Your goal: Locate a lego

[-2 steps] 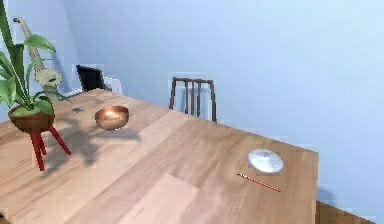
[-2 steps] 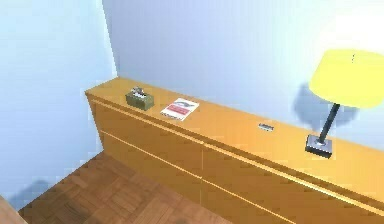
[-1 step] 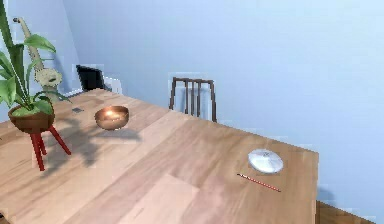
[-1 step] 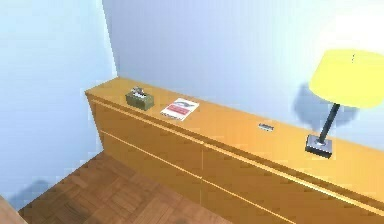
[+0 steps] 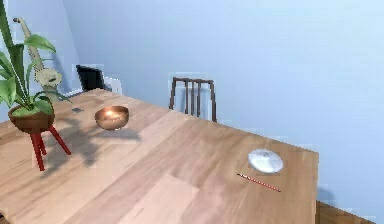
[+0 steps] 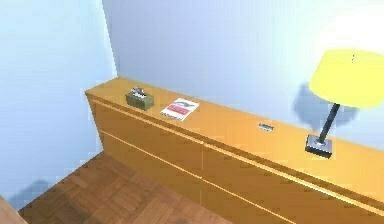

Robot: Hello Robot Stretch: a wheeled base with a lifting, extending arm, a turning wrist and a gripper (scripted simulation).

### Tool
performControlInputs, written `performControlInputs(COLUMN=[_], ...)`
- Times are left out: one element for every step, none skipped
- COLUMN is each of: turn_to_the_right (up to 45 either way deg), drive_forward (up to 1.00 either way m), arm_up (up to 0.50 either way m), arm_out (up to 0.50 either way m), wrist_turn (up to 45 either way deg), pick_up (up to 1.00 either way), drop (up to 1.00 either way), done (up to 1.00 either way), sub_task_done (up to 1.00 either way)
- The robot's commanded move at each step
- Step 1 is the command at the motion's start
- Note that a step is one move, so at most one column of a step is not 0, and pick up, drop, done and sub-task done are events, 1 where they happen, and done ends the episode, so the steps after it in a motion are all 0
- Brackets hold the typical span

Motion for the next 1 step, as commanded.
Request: performControlInputs(turn_to_the_right=[45.0], drive_forward=[0.00], arm_up=[0.00], arm_out=[0.00], wrist_turn=[0.0], pick_up=[0.00], drop=[0.00], done=[0.00], sub_task_done=[0.00])
